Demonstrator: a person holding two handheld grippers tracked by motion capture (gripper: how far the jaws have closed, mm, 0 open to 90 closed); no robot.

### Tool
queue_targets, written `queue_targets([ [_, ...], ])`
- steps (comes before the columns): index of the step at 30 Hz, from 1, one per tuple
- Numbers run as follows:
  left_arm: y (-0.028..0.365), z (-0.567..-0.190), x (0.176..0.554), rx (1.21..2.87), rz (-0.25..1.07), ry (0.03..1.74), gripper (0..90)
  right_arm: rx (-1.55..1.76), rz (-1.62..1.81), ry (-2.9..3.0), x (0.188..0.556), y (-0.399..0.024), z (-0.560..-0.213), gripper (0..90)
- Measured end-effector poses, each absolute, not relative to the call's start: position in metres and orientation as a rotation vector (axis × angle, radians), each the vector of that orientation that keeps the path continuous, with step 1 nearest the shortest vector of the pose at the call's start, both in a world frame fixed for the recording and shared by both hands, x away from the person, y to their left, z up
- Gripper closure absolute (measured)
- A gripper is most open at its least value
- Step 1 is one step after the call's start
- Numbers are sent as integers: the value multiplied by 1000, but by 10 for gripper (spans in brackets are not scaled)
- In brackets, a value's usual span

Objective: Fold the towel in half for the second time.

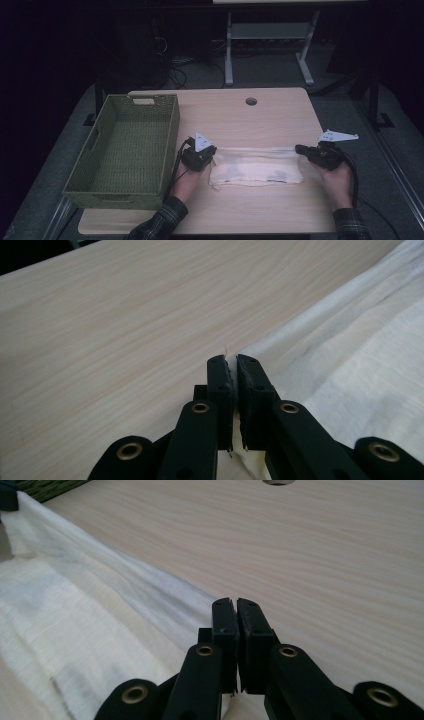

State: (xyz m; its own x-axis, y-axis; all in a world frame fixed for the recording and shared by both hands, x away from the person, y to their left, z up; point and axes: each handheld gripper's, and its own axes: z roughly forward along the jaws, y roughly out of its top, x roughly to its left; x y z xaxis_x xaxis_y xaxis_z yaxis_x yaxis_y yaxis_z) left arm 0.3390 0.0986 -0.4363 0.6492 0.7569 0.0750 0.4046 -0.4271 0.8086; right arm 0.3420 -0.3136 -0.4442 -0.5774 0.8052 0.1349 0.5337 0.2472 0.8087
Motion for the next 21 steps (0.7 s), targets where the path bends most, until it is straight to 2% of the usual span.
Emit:
queue_targets([
  [21, 100, -436, 302, 2183, 551, 766, 845, 1170, 1209, 2300, 306, -314, -451, 868],
])
